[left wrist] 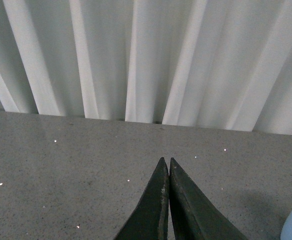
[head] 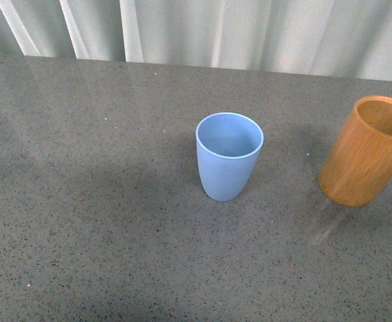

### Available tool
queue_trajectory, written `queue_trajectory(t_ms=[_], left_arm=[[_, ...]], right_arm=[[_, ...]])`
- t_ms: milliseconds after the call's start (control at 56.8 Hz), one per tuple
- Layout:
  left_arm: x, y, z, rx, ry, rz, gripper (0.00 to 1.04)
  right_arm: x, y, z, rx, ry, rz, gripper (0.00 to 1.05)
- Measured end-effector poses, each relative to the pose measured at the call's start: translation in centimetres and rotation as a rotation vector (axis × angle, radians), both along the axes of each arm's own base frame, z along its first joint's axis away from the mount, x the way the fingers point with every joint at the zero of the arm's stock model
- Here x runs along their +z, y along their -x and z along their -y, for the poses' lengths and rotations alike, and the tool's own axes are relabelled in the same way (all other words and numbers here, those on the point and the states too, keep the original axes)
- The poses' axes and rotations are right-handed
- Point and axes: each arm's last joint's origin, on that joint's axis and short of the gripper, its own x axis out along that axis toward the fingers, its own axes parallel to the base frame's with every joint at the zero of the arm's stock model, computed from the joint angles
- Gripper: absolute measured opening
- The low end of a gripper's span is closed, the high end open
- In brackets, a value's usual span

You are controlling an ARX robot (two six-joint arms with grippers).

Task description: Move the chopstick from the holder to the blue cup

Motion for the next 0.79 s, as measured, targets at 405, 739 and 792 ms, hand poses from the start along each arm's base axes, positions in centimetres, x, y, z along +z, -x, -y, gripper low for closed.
queue_trajectory(t_ms=[405,739,792], left_arm=[[-2.0,2.3,0.0,-0.003,0.0,-0.002,0.04],[-2.6,3.2,0.0,-0.001,-0.002,0.022,0.04],[-2.6,3.4,0.0,-0.003,-0.002,0.025,0.04]], right_arm=[[0.0,0.0,0.0,-0.001,0.0,0.0,0.95],[0.0,0.0,0.0,-0.001,0.0,0.0,0.95],[0.0,0.0,0.0,-0.001,0.0,0.0,0.95]])
